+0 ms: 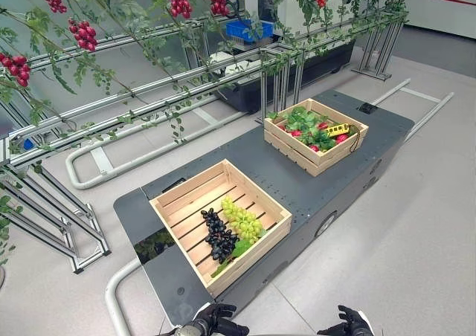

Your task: Pick up the fruits from the basket on one side to the basket on the other side

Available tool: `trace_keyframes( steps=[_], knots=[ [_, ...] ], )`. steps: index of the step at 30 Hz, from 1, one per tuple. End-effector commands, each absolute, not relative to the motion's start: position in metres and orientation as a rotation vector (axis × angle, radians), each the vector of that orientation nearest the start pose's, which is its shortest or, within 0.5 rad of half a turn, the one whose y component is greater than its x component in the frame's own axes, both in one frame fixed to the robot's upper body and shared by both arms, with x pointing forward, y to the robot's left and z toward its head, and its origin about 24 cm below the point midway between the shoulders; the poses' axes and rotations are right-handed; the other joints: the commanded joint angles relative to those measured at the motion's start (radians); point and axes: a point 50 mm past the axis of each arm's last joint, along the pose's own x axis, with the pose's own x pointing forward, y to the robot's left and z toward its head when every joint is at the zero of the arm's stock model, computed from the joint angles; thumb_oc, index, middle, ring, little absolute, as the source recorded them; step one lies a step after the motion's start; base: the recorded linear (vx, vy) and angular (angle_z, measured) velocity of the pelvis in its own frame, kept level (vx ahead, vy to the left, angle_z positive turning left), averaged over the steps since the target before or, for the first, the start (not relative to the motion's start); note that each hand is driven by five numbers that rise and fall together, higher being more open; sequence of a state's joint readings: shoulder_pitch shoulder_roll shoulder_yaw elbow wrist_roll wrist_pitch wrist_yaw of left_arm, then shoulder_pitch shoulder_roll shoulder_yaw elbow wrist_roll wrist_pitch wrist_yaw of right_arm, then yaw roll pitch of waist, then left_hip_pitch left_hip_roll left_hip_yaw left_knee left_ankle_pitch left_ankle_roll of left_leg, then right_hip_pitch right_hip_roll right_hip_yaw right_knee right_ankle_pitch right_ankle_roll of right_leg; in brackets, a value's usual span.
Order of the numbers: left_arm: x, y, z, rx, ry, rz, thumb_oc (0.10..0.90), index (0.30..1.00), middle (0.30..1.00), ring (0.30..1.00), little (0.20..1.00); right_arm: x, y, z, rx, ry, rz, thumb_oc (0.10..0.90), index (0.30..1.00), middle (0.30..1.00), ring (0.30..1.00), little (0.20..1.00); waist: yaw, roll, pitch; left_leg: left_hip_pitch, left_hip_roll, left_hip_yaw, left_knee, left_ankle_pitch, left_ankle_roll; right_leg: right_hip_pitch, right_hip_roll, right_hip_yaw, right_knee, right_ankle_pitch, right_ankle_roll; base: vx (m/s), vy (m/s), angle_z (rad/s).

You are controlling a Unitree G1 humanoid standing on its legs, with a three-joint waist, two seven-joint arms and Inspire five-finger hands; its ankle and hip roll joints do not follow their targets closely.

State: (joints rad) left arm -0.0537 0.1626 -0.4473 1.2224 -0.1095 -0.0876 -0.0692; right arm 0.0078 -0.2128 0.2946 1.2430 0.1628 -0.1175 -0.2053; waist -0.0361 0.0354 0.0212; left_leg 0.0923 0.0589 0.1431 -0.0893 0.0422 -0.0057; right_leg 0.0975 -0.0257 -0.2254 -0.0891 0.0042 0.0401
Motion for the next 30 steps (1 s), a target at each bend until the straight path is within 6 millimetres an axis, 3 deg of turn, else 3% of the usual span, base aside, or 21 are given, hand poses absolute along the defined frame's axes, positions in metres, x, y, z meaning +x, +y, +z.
trace_keyframes(
  steps=[1,22,27,30],
  knots=[
    [0.121,0.164,-0.161,0.324,1.063,-0.402,0.800,0.900,0.900,0.900,0.900,0.122,-0.201,-0.157,-0.343,1.011,-0.044,0.800,0.900,0.900,0.900,0.900,0.011,-0.036,0.021,0.018,-0.050,0.007,0.002,-0.082,0.036,0.017,-0.001,0.032,0.002,-0.008,-0.012,0.00,0.000,0.00],
    [0.132,0.157,-0.154,0.358,0.939,-0.521,0.800,0.900,0.900,0.900,0.900,0.125,-0.200,-0.155,-0.352,0.996,-0.053,0.800,0.900,0.900,0.900,0.900,0.011,-0.025,0.038,0.016,-0.057,0.001,0.002,-0.090,0.038,0.013,-0.013,0.029,0.002,-0.008,-0.003,0.01,0.001,0.00],
    [0.154,0.147,-0.137,0.260,0.739,-0.529,0.800,0.900,0.900,0.900,0.900,0.128,-0.201,-0.154,-0.354,0.993,-0.041,0.800,0.900,0.900,0.900,0.900,0.013,-0.020,0.047,0.012,-0.061,-0.003,0.002,-0.090,0.039,0.010,-0.015,0.031,0.002,-0.006,-0.001,0.01,0.005,0.00],
    [0.182,0.143,-0.114,0.123,0.569,-0.480,0.800,0.900,0.900,0.900,0.900,0.130,-0.205,-0.153,-0.356,0.989,-0.044,0.800,0.900,0.900,0.900,0.900,0.020,-0.018,0.054,0.011,-0.064,-0.011,0.002,-0.090,0.041,0.010,-0.015,0.032,0.002,-0.005,-0.002,0.03,0.016,0.00]
  ],
)
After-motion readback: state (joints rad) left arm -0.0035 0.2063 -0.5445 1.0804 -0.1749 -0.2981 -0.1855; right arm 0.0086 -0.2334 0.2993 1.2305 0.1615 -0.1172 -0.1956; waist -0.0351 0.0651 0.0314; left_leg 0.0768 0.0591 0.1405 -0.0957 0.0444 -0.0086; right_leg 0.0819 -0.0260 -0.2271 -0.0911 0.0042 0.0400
